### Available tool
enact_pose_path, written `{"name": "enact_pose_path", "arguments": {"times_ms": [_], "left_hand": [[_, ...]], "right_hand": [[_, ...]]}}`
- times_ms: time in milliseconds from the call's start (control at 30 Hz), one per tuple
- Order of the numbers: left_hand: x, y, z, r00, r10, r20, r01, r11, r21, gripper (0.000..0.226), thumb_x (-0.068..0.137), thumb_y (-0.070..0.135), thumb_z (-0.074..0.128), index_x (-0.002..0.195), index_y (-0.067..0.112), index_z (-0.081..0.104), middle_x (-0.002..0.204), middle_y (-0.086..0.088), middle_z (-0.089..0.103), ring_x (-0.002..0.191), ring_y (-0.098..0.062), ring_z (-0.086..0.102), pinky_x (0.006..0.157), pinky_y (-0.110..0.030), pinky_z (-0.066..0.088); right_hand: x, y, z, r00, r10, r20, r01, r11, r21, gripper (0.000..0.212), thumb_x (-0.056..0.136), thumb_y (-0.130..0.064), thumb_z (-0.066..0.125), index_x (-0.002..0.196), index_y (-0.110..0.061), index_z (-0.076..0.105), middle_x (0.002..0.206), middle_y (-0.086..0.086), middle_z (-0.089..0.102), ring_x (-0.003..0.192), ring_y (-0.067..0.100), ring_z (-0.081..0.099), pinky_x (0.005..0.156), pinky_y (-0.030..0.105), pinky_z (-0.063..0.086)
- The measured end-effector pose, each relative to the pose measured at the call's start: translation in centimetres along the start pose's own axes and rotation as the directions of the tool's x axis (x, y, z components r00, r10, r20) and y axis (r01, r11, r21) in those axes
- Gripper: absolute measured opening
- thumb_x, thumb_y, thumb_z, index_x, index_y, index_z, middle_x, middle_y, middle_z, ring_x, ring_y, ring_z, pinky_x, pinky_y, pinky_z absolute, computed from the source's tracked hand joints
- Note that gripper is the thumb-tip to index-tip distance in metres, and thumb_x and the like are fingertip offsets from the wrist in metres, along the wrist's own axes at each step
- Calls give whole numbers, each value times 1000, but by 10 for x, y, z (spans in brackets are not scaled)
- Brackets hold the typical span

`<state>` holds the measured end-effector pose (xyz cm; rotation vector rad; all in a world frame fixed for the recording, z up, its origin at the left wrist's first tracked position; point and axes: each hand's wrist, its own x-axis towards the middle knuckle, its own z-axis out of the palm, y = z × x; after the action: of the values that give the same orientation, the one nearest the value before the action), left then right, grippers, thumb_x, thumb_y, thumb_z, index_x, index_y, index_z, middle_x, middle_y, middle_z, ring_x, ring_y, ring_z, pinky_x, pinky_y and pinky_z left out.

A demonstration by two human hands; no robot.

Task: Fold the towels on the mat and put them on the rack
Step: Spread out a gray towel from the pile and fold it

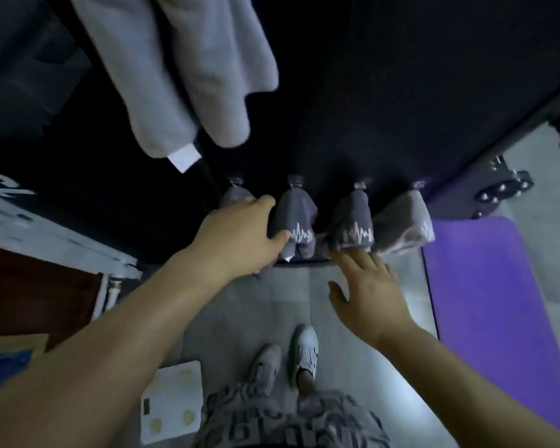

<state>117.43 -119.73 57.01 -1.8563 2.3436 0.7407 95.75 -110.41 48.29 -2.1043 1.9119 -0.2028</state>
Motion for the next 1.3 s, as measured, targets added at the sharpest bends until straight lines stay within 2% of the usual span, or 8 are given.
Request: {"name": "enact_pose_path", "arguments": {"times_ms": [133, 267, 367, 533, 700, 867, 1067, 1300], "left_hand": [[18, 41, 43, 979, 176, 105, -188, 975, 116, 45, 95, 53, 54, 129, 23, 52, 125, -5, 59, 109, -30, 60, 88, -45, 51], [24, 99, 96, 905, 352, 237, -400, 895, 198, 46, 95, 53, 53, 131, 24, 51, 130, -4, 56, 117, -32, 57, 96, -47, 48], [20, 153, 139, 813, 469, 345, -561, 789, 250, 55, 93, 54, 55, 137, 22, 48, 135, -7, 56, 121, -34, 56, 94, -45, 50], [-3, 258, 211, 628, 568, 532, -763, 583, 279, 57, 95, 54, 53, 141, 21, 46, 134, -10, 56, 121, -34, 56, 95, -44, 48], [-40, 370, 287, 458, 634, 623, -887, 371, 275, 59, 97, 51, 52, 146, 20, 43, 135, -13, 55, 123, -34, 56, 99, -46, 48], [-82, 468, 362, 348, 643, 682, -936, 195, 293, 52, 98, 47, 51, 142, 19, 46, 134, -14, 55, 122, -36, 56, 94, -44, 46], [-126, 568, 438, 173, 648, 741, -965, -37, 258, 49, 98, 46, 49, 137, 17, 50, 127, -14, 58, 114, -37, 59, 88, -44, 44], [-151, 689, 520, 2, 607, 794, -966, -203, 158, 49, 98, 48, 48, 136, 16, 50, 127, -13, 58, 115, -36, 58, 91, -45, 44]], "right_hand": [[-72, 26, 32, 958, 269, 98, -269, 963, -13, 54, 93, -39, 60, 144, -25, 48, 142, 1, 52, 127, 29, 50, 101, 42, 43], [-153, 40, 59, 846, 518, 126, -525, 851, 22, 54, 93, -40, 60, 143, -26, 48, 141, -1, 52, 127, 27, 50, 102, 42, 41], [-209, 45, 74, 727, 677, 116, -686, 722, 88, 52, 91, -37, 62, 140, -24, 51, 134, 1, 56, 120, 30, 54, 96, 44, 43], [-291, 65, 81, 474, 877, 85, -867, 447, 222, 50, 89, -31, 63, 138, -22, 53, 130, 3, 58, 117, 29, 54, 93, 43, 43], [-364, 108, 86, 237, 971, 36, -923, 213, 321, 52, 85, -28, 68, 134, -18, 57, 122, 4, 62, 107, 30, 59, 87, 43, 46], [-431, 158, 95, 53, 999, 7, -930, 47, 364, 54, 78, -25, 71, 130, -18, 59, 116, 4, 63, 102, 31, 60, 87, 43, 47], [-498, 208, 98, -129, 983, 130, -911, -170, 375, 53, 85, -30, 65, 136, -19, 54, 121, 5, 61, 110, 31, 55, 95, 45, 42], [-549, 283, 94, -329, 928, 177, -837, -373, 400, 52, 86, -30, 67, 135, -16, 55, 120, 8, 63, 109, 32, 57, 93, 46, 45]]}}
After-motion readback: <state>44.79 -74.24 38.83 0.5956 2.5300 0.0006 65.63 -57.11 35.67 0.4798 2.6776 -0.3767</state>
